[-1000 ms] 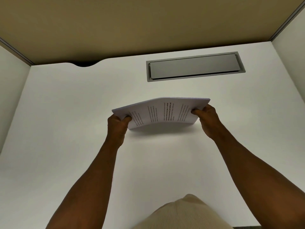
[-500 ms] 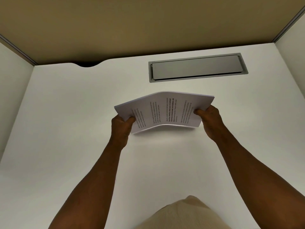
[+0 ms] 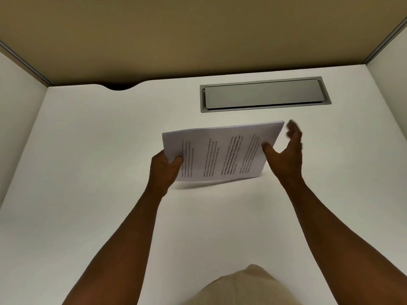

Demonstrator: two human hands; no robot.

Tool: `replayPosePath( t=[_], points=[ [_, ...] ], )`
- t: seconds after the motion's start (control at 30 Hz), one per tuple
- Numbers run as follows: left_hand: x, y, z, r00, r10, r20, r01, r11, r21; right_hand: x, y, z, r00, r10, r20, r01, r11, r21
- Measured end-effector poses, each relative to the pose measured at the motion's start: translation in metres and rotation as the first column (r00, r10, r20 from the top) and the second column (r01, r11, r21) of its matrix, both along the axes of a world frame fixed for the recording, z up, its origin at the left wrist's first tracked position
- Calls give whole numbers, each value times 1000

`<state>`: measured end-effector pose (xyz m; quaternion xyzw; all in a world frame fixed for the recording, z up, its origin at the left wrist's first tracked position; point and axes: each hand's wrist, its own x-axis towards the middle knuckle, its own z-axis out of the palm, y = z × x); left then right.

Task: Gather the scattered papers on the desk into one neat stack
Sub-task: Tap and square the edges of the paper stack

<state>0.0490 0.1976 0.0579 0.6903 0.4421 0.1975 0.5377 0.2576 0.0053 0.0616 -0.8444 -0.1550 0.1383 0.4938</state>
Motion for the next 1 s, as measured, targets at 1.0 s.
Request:
replayPosePath(
  t=[1.0],
  points=[
    [32,-20,43,957,134,256,-115,990,-87,-18,36,42,920,244,-306,-149,942,300]
  ],
)
